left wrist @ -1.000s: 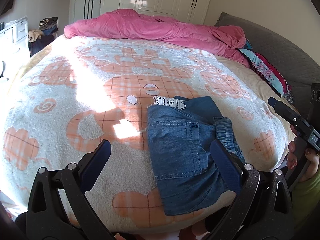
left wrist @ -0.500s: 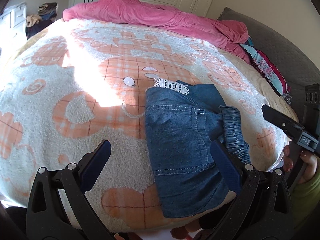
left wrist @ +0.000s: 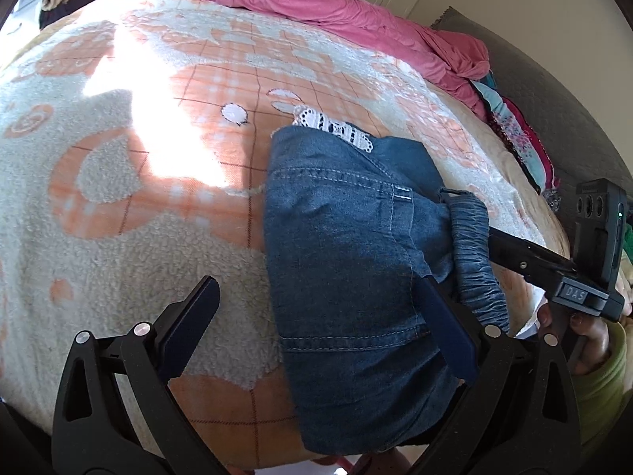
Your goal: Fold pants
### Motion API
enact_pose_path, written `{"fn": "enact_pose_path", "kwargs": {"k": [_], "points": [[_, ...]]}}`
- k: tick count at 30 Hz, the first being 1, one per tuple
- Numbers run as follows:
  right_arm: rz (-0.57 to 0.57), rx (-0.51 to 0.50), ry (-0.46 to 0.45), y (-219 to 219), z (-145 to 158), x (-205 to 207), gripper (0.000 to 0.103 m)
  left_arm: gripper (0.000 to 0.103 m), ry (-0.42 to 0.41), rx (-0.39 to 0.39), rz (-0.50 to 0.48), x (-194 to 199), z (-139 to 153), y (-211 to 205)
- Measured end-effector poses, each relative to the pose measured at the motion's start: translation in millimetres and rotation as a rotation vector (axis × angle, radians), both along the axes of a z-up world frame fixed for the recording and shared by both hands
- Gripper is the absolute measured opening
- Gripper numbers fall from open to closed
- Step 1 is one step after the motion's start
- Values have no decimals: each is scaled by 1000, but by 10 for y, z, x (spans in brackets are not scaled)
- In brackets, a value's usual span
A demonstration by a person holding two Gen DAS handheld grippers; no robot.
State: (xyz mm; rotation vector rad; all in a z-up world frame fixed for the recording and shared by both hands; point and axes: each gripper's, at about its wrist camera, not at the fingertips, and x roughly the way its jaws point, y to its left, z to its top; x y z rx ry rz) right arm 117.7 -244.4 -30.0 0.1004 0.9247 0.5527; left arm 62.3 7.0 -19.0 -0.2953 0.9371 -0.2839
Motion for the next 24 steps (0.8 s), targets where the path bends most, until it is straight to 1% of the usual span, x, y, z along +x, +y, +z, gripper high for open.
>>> {"fn": "enact_pose_path", "kwargs": {"k": [2, 4, 13, 14, 15, 17, 18, 19, 20, 22, 24], "points": [[15, -5, 15, 42, -36, 14, 69, 93, 4, 10, -2, 10, -22, -23], [25, -13, 24, 76, -63, 31, 67, 93, 6, 15, 0, 35, -35, -39], [32, 32, 84, 134, -165, 247, 64, 93, 10, 61, -36, 182, -53, -201], [34, 32, 85, 145, -168, 268, 58, 93, 11, 65, -40, 195, -54, -217], [41, 38, 90, 155, -176, 282, 56, 93, 13, 68, -44, 208, -56, -234], [42, 47, 95, 158, -184, 303, 52, 88, 11, 69, -54, 232, -56, -256], [46, 49, 93, 166, -183, 308, 49, 82, 12, 62, -60, 245, -59, -264], [54, 52, 91, 176, -182, 309, 43, 77, 11, 56, -59, 253, -60, -267], [62, 57, 90, 197, -179, 309, 36, 76, 14, 55, -57, 258, -65, -276], [69, 51, 78, 232, -171, 302, 34, 69, 18, 58, -57, 267, -62, -293], [73, 57, 68, 243, -152, 287, 29, 62, 13, 54, -66, 262, -50, -307]]}}
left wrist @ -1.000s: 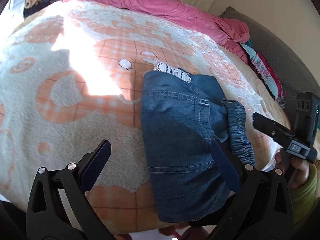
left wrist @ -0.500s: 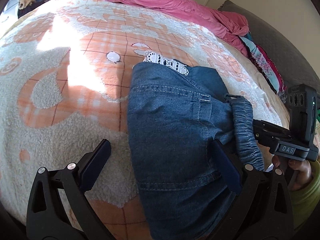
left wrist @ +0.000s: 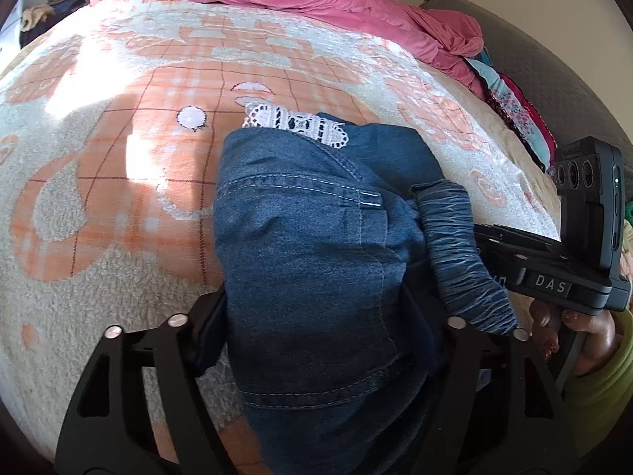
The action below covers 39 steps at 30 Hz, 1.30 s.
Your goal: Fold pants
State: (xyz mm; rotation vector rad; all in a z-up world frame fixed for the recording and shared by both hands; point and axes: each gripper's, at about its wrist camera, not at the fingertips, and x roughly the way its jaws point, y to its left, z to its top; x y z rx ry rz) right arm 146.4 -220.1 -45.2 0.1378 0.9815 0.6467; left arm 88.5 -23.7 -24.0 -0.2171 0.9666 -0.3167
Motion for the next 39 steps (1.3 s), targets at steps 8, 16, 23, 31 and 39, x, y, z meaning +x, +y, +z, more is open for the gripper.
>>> {"fn": "enact_pose_path", "kwargs": {"k": [8, 16, 23, 31, 39], "points": [[45, 9, -120, 95, 200, -168, 20, 41, -59, 11, 0, -87, 147, -17], [90, 1, -231, 258, 562, -165, 19, 36, -114, 23, -7, -3, 451, -22], [83, -11, -307, 335, 856, 163, 19, 36, -155, 19, 23, 324, 696, 46], [48, -26, -276, 389, 765, 581, 19, 36, -154, 54, 40, 668, 701, 33], [38, -72, -232, 445, 551, 803, 19, 36, -125, 52, 52, 850, 507, 74]]}}
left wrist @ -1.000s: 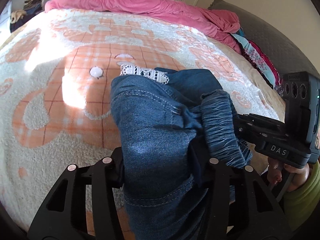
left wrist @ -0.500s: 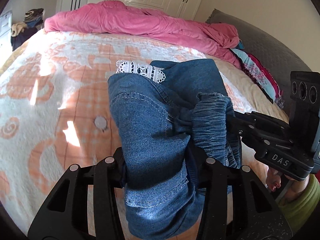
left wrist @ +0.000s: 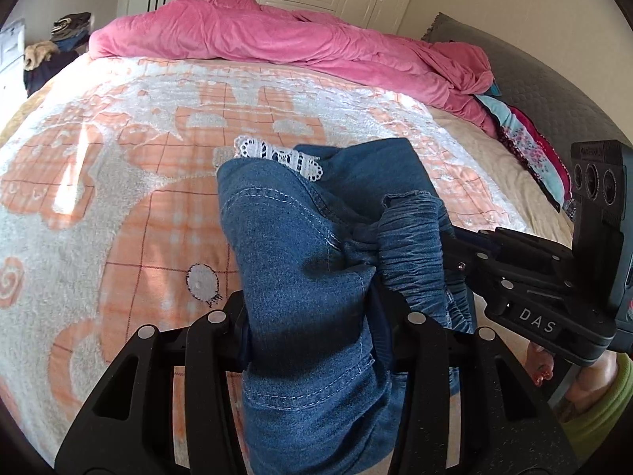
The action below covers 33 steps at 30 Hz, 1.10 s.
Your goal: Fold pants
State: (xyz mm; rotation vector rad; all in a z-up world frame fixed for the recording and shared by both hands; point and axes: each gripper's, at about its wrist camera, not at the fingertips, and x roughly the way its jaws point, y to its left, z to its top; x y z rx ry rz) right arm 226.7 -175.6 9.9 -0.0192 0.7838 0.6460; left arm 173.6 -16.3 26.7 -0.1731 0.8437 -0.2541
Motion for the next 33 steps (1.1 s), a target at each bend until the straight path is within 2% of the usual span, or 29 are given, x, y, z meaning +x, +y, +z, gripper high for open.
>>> {"fn": "enact_pose_path", "kwargs": {"k": [5, 7, 12, 13, 16, 21, 25, 27, 33], "points": [[-20, -35, 58, -13, -198, 94, 19, 38, 33, 13, 11, 49, -184, 27], [-50, -54, 93, -54, -291, 124, 22, 44, 48, 10, 16, 57, -248, 48], [-117, -88, 187, -169, -514, 217, 43, 57, 87, 0, 28, 68, -392, 116], [-127, -90, 187, -184, -525, 220, 48, 58, 92, -5, 30, 67, -414, 120], [-143, -97, 189, -194, -537, 219, 52, 61, 92, -9, 28, 64, -451, 143], [-141, -146, 140, -144, -547, 182, 52, 63, 88, -10, 28, 67, -463, 142], [-150, -132, 142, -182, -543, 197, 55, 66, 83, -15, 34, 49, -451, 153], [-166, -141, 128, -193, -524, 187, 62, 67, 79, -19, 39, 35, -433, 163], [-182, -110, 125, -264, -462, 141, 66, 71, 58, -32, 49, -28, -352, 203]]}}
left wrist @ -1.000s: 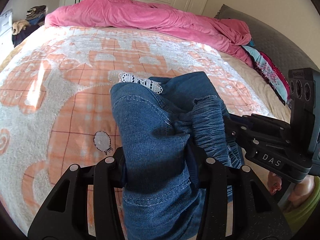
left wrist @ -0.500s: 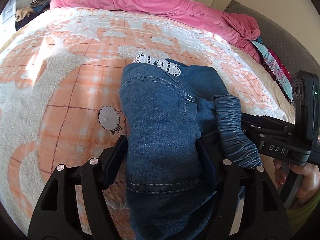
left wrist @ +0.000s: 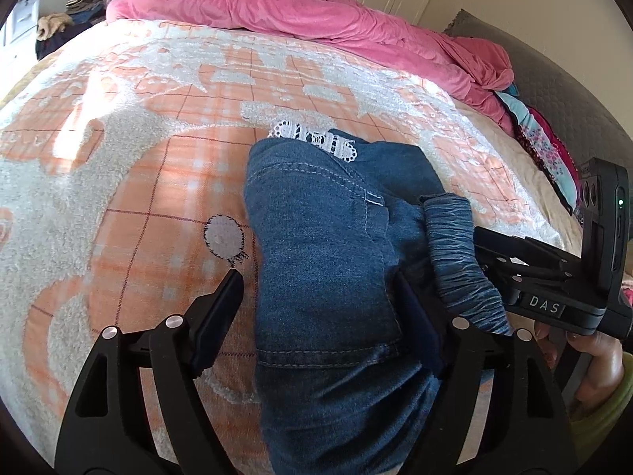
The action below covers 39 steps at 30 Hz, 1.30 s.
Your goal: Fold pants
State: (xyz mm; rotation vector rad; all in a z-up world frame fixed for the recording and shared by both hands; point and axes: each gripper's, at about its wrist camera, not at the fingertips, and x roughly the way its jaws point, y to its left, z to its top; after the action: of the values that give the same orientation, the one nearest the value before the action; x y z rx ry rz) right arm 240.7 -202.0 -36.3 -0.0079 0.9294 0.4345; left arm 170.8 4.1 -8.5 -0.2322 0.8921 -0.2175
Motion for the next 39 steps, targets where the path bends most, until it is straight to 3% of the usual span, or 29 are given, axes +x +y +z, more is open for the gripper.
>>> {"fn": "enact_pose_path", "kwargs": {"k": [8, 12, 13, 14, 23, 39], "points": [[-26, 33, -67, -132, 188, -212, 82, 86, -71, 4, 13, -220, 253, 35], [-42, 36, -146, -208, 357, -400, 83, 93, -111, 28, 20, -367, 413, 36], [-45, 39, -167, -222, 403, -454, 96, 93, -119, 33, 22, -411, 450, 39], [-55, 42, -196, -247, 457, -523, 98, 93, -125, 35, 23, -453, 484, 39], [-89, 64, -301, -322, 671, -1010, 98, 93, -164, 29, 66, -862, 597, 79], [-81, 70, -289, -285, 543, -1646, 98, 94, -140, 111, 102, -1361, 410, 53]]}}
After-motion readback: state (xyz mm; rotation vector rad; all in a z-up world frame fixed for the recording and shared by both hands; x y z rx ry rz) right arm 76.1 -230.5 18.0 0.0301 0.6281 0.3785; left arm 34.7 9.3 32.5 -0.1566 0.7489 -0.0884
